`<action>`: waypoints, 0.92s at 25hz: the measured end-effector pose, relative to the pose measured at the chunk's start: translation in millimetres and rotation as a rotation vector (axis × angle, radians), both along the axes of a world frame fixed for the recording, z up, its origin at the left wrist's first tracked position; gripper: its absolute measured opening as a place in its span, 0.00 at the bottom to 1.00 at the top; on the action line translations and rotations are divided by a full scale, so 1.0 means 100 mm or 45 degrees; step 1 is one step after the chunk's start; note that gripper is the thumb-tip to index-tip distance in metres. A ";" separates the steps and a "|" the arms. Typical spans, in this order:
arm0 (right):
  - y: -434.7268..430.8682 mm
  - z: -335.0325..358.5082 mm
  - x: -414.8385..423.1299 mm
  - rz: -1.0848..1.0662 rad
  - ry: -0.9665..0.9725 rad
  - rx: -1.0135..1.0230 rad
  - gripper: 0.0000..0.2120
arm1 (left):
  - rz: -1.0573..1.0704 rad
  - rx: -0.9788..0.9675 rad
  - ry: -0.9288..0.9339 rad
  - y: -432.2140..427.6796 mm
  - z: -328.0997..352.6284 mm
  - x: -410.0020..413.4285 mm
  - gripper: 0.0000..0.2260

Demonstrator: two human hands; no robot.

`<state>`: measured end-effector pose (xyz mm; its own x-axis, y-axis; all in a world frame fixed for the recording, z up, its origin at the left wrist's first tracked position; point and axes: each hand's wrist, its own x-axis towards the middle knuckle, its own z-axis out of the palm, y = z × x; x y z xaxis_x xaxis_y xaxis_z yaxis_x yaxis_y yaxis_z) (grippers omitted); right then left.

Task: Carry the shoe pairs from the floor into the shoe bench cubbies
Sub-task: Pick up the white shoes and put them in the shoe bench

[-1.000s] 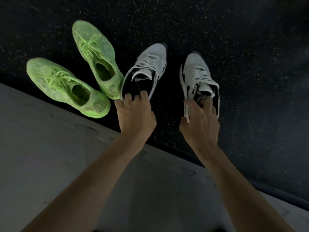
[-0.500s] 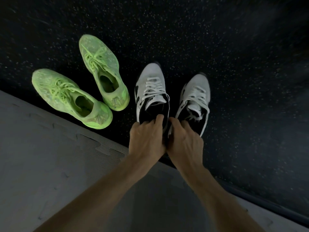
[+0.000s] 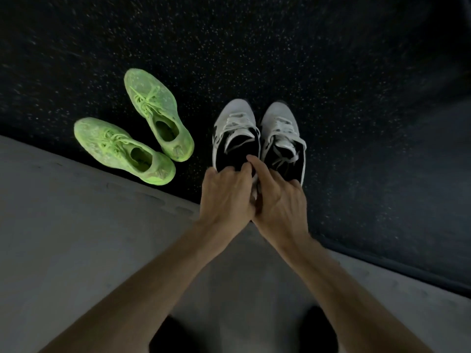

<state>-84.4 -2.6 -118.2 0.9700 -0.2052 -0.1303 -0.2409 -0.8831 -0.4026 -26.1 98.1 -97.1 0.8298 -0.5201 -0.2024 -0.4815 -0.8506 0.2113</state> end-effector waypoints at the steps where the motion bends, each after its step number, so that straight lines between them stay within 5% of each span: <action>1: 0.00 0.35 -0.05 0.002 0.009 0.004 0.30 | 0.014 -0.017 0.002 0.00 0.35 -0.05 0.17; 13: 0.10 5.68 -1.31 -0.114 -0.024 -0.067 0.33 | -0.247 -0.171 -0.102 0.16 5.67 -1.16 0.18; 23: 0.37 7.67 -3.70 -0.969 -0.163 -0.324 0.34 | -1.150 -0.311 -0.116 -0.22 7.58 -3.03 0.23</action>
